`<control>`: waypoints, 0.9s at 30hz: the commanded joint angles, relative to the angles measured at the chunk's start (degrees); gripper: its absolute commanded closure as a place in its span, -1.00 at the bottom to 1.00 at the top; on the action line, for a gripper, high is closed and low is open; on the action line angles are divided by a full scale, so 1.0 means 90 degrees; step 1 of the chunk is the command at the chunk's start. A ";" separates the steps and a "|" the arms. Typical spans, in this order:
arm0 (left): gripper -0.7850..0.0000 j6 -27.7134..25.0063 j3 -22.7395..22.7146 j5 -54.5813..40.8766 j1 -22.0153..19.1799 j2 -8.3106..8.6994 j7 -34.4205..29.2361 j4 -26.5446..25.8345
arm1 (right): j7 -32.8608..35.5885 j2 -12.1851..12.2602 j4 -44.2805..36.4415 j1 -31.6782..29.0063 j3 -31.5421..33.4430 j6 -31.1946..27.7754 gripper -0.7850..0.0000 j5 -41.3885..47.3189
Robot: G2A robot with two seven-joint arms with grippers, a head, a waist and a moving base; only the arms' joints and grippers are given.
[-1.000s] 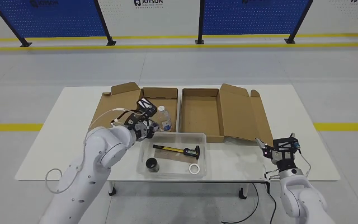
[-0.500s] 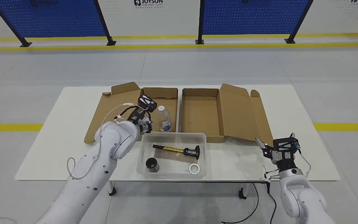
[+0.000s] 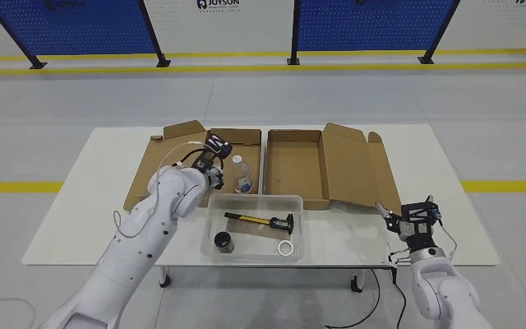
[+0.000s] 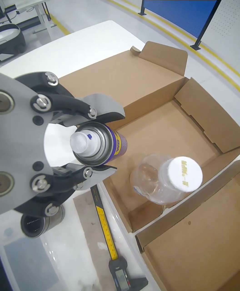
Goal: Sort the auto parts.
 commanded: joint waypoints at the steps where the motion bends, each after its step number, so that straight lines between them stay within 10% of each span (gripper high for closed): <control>1: 1.00 0.0033 0.0036 -0.0034 -0.0089 -0.0030 -0.0021 0.0110 | 0.0000 0.0000 0.0000 0.0000 0.0000 0.0000 -1.00 0.0000; 27: 1.00 0.0067 0.0558 -0.0146 -0.0689 -0.0376 -0.0064 0.1484 | 0.0000 0.0000 0.0000 0.0000 0.0000 0.0000 -1.00 0.0000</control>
